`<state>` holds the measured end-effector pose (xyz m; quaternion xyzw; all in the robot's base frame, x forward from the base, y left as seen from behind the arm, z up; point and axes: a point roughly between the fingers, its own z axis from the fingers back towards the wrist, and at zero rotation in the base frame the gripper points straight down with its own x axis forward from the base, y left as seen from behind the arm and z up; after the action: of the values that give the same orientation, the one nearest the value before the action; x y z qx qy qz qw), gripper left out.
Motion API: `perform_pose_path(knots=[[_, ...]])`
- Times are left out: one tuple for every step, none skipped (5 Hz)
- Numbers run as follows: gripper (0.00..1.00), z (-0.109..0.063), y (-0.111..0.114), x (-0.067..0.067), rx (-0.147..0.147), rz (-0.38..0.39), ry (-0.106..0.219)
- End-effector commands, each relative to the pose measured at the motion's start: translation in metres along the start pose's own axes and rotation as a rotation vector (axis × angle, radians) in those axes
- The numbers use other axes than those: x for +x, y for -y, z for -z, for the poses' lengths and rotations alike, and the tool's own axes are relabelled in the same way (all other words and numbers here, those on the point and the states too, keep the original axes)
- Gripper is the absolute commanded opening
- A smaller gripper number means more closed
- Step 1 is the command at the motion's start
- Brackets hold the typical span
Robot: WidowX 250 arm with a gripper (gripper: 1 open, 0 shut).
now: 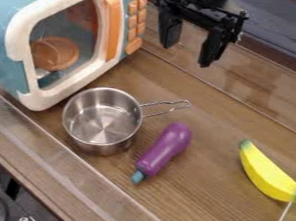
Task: Put the eggplant in the silver pot
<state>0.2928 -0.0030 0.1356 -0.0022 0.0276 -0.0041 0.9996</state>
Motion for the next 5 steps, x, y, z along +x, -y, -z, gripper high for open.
perform_pose_path(knots=[[1.0, 0.024, 0.001, -0.012, -0.004, 0.026, -0.077], [1.0, 0.045, 0.002, -0.029, -0.018, 0.061, -0.095], [1.0, 0.063, 0.006, -0.038, -0.024, 0.067, -0.065], [1.0, 0.077, 0.009, -0.044, -0.029, 0.084, -0.034], [1.0, 0.083, 0.012, -0.046, -0.034, 0.102, -0.003]])
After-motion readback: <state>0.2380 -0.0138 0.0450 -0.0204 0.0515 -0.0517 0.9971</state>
